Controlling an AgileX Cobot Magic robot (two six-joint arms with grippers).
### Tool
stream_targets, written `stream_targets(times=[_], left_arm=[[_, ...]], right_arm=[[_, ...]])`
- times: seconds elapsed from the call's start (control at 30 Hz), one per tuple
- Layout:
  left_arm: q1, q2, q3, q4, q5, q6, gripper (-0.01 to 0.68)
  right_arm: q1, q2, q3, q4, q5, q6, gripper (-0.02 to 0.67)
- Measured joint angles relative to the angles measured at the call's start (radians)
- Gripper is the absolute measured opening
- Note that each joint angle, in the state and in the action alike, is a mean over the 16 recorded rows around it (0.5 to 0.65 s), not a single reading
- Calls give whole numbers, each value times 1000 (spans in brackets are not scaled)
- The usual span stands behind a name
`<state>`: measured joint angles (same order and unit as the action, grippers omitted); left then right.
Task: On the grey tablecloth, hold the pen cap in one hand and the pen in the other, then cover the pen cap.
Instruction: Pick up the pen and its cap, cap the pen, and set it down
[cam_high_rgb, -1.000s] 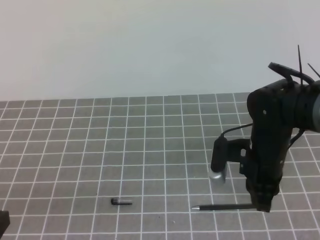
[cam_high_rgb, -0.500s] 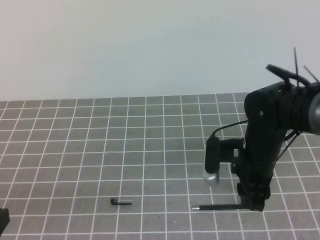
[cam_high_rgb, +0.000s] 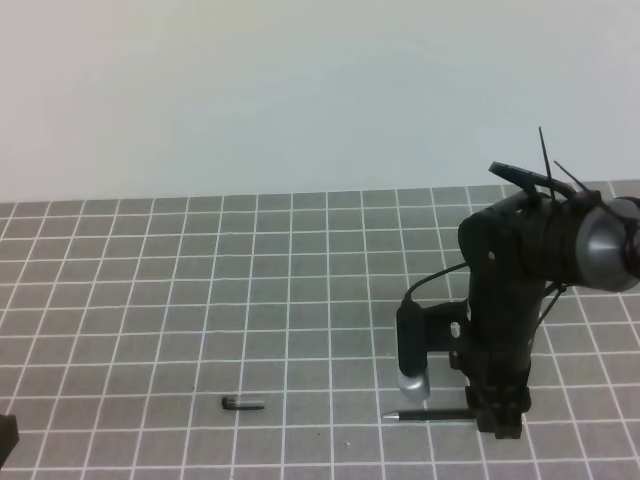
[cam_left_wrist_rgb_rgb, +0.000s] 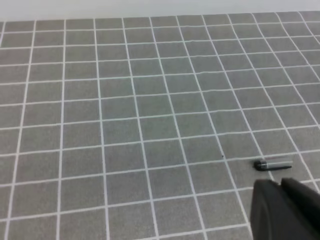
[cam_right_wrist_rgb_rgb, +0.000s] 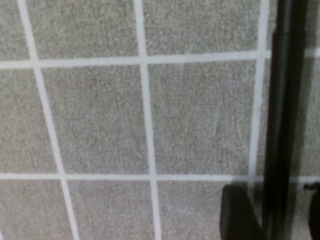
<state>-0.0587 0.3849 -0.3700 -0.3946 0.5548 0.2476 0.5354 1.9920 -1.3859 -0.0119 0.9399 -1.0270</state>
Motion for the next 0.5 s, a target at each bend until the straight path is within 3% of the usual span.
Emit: stream_targets(times=[0.2, 0.5], left_arm=[[0, 0, 0, -1, -4, 4, -3], [0, 0, 0, -2, -8, 7, -3]], right_arm=[[0, 7, 0, -10, -1, -2, 286], [0, 8, 0, -11, -1, -15, 105]])
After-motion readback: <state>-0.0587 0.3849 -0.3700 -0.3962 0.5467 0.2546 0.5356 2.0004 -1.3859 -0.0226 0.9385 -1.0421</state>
